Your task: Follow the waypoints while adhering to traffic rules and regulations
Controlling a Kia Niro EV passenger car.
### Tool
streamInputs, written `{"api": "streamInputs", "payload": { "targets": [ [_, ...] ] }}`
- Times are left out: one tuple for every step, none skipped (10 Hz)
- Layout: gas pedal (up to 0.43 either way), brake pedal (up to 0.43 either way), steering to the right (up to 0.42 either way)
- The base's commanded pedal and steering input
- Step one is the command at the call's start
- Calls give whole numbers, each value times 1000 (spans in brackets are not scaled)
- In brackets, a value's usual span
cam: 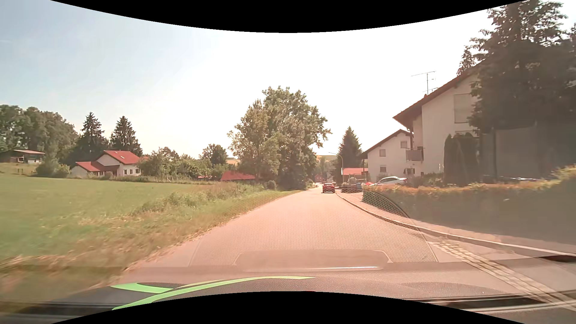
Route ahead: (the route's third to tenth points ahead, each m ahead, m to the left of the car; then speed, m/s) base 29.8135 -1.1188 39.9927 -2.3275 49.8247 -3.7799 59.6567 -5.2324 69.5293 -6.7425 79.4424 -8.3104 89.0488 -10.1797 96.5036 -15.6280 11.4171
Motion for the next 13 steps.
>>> {"api": "streamInputs", "payload": {
  "targets": [
    [0,43,14],
    [0,49,14],
    [0,49,15],
    [0,49,15],
    [0,49,16],
    [0,49,18],
    [0,55,19],
    [0,61,20],
    [0,67,19],
    [0,79,19],
    [0,85,19],
    [0,85,19],
    [0,91,19]
  ]
}}
